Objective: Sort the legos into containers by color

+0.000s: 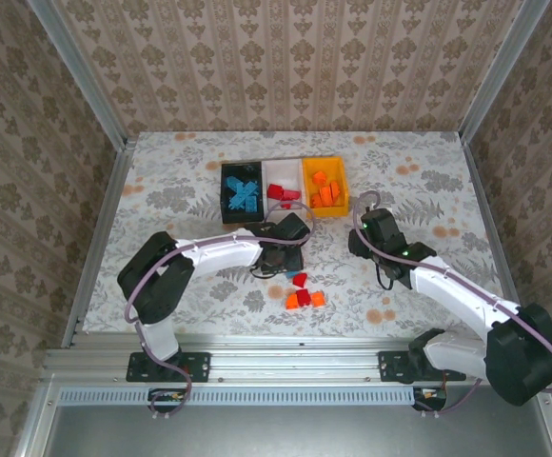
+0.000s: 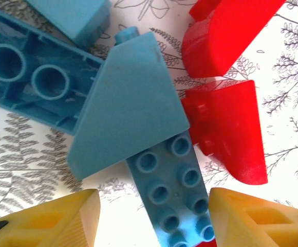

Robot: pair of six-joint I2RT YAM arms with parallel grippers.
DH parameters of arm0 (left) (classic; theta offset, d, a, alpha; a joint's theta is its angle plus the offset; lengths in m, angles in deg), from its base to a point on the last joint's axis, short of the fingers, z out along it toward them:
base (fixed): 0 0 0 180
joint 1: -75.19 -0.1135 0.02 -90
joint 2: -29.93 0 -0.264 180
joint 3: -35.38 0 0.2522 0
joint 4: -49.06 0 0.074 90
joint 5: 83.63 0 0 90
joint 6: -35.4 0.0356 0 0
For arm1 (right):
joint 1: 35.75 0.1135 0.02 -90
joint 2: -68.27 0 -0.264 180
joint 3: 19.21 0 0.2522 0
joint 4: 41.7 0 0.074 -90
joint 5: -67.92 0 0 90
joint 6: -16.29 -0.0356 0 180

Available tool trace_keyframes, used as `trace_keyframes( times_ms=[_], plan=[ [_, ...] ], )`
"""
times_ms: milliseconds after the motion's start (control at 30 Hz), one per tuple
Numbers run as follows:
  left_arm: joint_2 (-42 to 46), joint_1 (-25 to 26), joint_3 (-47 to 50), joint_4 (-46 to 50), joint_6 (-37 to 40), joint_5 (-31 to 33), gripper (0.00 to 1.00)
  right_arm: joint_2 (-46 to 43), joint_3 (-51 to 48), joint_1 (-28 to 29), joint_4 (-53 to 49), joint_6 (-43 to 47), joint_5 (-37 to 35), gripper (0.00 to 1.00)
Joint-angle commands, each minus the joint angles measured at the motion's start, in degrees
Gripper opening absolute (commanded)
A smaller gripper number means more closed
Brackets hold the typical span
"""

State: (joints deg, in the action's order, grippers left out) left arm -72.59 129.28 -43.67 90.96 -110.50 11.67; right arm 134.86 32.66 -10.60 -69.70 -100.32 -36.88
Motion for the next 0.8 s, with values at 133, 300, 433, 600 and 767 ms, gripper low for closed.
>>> trace_keyframes(
  times_ms=[133, 300, 433, 600, 767],
  plan=[
    [1.9, 1.1, -3.4, 5.0, 0.8, 2.4, 0.63, -1.7, -1.2, -0.4, 1.2, 0.3, 1.1, 0.53],
    [-1.3, 1.1, -5.0, 6.2, -0.5, 2.2, 0.65, -1.7, -1.5, -0.5, 1.6, 0.3, 1.3, 0.54],
    [-1.5, 1.0, -4.0, 6.3, -2.6, 3.4, 0.63, -2.0, -1.8, -0.5, 1.7, 0.3, 1.5, 0.53],
    [-1.8, 0.9, -3.2, 5.4, -4.0, 2.8, 0.62, -1.9, -2.1, -0.6, 2.1, 0.2, 1.7, 0.54],
    [-4.1, 0.8, -3.5, 4.6, -4.8, 1.1, 0.61, -1.9, -2.2, -0.6, 2.3, 0.1, 1.8, 0.54]
  ],
)
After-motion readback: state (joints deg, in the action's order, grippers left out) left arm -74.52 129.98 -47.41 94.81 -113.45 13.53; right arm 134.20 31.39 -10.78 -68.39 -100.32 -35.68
